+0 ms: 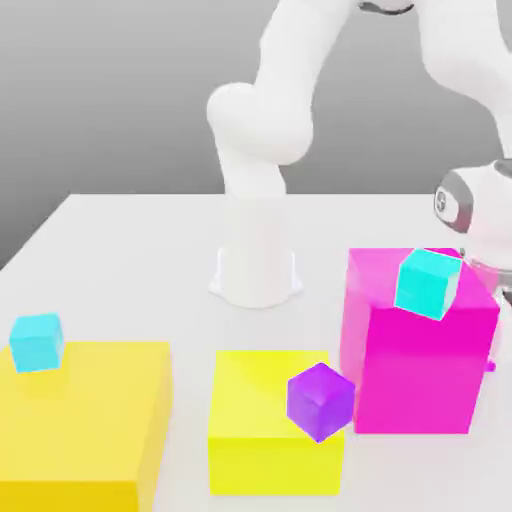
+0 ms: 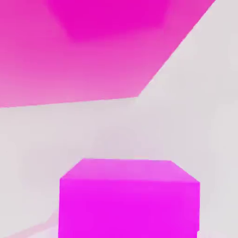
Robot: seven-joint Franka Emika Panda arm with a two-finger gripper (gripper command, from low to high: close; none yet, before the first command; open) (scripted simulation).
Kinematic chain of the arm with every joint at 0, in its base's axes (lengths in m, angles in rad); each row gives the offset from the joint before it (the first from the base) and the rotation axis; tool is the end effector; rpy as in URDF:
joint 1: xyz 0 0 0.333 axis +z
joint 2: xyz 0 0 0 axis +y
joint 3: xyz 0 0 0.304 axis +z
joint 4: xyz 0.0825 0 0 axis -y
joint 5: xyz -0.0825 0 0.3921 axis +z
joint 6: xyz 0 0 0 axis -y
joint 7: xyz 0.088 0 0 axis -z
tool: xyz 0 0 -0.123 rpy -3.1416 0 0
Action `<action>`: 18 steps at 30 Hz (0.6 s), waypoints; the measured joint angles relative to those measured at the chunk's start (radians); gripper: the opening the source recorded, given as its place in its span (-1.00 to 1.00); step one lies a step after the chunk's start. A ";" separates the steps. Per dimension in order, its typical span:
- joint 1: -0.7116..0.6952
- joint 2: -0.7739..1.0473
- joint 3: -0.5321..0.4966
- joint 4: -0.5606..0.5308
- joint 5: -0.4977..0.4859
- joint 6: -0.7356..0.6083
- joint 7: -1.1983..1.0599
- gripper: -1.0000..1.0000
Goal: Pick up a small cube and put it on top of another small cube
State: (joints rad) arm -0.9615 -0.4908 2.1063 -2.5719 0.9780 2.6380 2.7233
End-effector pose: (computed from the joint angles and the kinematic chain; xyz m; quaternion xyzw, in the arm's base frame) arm 0.2430 0.3454 0.1394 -0.3460 0.9382 -0.0002 0.0036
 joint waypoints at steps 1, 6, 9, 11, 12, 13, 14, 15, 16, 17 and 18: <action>0.053 0.021 -0.063 -0.013 -0.042 -0.014 0.030 -1.00; 0.205 0.144 -0.370 0.011 -0.182 -0.069 -0.030 -1.00; 0.293 0.169 -0.588 0.047 -0.201 -0.127 -0.135 -1.00; 0.332 0.165 -0.720 0.074 -0.194 -0.174 -0.220 -1.00; 0.342 0.162 -0.778 0.087 -0.189 -0.198 -0.263 -1.00; 0.346 0.158 -0.832 0.101 -0.184 -0.222 -0.307 -1.00; 0.345 0.156 -0.882 0.114 -0.181 -0.245 -0.349 -1.00; 0.343 0.155 -0.930 0.128 -0.178 -0.266 -0.392 -1.00; 0.322 0.153 -0.971 0.136 -0.186 -0.286 -0.414 -1.00; 0.294 0.150 -1.005 0.140 -0.199 -0.302 -0.423 -1.00; 0.264 0.148 -1.035 0.141 -0.215 -0.314 -0.424 -1.00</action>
State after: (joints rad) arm -0.6977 -0.3429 1.0714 -2.4305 0.7633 2.3237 2.2991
